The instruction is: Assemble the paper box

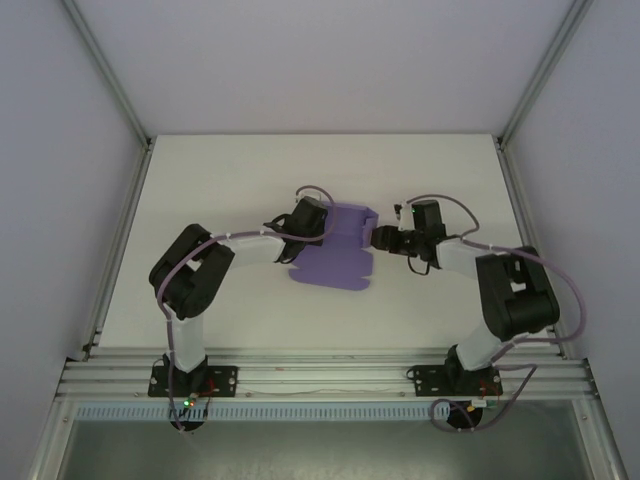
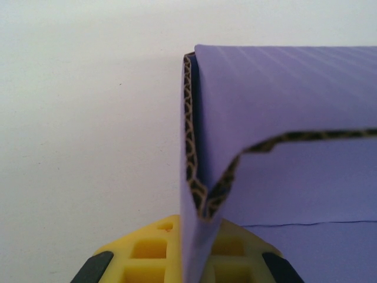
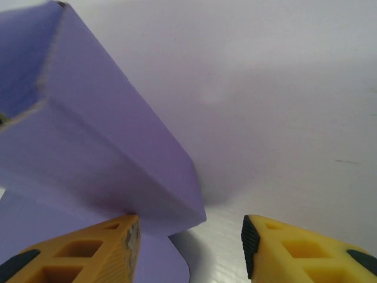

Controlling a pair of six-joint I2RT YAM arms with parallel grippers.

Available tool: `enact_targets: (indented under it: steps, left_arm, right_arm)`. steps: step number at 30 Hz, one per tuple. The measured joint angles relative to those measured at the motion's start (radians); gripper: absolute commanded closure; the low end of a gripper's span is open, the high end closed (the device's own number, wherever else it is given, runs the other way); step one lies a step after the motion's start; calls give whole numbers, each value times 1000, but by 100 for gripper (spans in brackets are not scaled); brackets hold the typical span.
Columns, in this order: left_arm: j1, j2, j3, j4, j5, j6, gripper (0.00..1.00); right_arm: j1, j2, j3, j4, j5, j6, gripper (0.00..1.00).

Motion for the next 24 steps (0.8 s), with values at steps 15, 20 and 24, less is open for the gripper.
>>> enact_targets:
  steps: [15, 20, 24]
  left_arm:
    - [2, 0, 3, -2, 4, 0, 100]
    - [11, 0, 11, -4, 4, 0, 100]
    - [13, 1, 14, -7, 4, 0, 100]
  right_arm:
    - [32, 109, 73, 106, -46, -32, 54]
    - [70, 135, 109, 119, 12, -60, 54]
    - [73, 145, 117, 135, 18, -84, 52]
